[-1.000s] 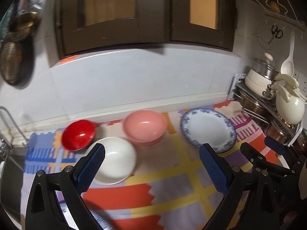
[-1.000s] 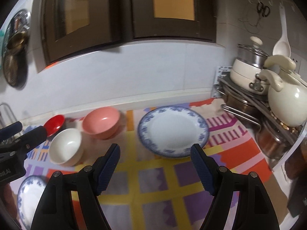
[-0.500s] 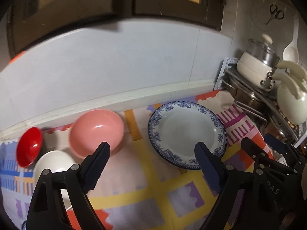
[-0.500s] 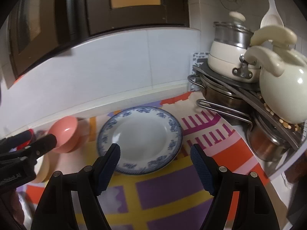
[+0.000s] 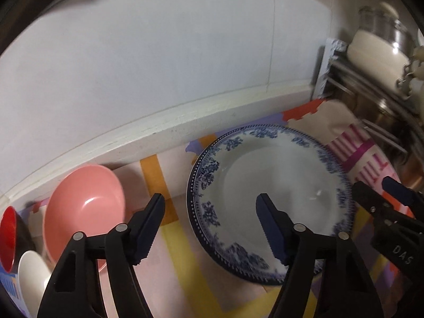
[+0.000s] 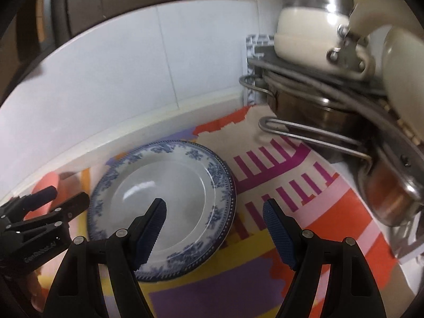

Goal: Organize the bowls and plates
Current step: 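Move both grippers to the second blue-and-white plate beside the pot rack, then close both grippers on the rim of the second blue-and-white plate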

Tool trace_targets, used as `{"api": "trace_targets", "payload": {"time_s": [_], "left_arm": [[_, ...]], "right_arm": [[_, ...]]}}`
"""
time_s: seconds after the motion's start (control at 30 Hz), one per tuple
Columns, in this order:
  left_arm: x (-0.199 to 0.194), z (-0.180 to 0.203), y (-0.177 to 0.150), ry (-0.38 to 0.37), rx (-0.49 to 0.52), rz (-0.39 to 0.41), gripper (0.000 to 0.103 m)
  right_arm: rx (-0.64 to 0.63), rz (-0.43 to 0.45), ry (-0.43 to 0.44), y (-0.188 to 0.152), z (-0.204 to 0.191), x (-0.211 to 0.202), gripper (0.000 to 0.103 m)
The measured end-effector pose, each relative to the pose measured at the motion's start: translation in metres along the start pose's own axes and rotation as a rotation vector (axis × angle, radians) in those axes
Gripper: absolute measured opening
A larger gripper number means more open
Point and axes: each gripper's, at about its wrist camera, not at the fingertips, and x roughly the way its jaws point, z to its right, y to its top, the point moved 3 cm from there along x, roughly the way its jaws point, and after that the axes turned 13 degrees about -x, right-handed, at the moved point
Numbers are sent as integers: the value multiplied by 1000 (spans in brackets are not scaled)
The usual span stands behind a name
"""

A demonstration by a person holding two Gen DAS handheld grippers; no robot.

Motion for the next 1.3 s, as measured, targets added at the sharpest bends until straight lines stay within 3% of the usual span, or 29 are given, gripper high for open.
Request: {"api": "trace_targets", "payload": {"time_s": [0.2, 0.43, 0.8, 0.93, 1.03, 1.3], "left_arm": [[33, 1, -1, 46, -19, -38, 62], [50, -1, 1, 55, -42, -76, 59], [62, -3, 5, 25, -92, -126, 50], [62, -6, 5, 33, -120, -121, 38], [62, -5, 5, 34, -111, -123, 38], [60, -2, 5, 35, -112, -130, 37]], "right_arm": [[14, -60, 2, -2, 4, 33, 75], [46, -112, 18, -7, 8, 57, 67], [42, -145, 50, -1, 9, 75, 58], [8, -156, 35, 3, 7, 79, 46], [-26, -161, 31, 5, 5, 83, 40], [-47, -169, 36, 9, 5, 86, 36]]}}
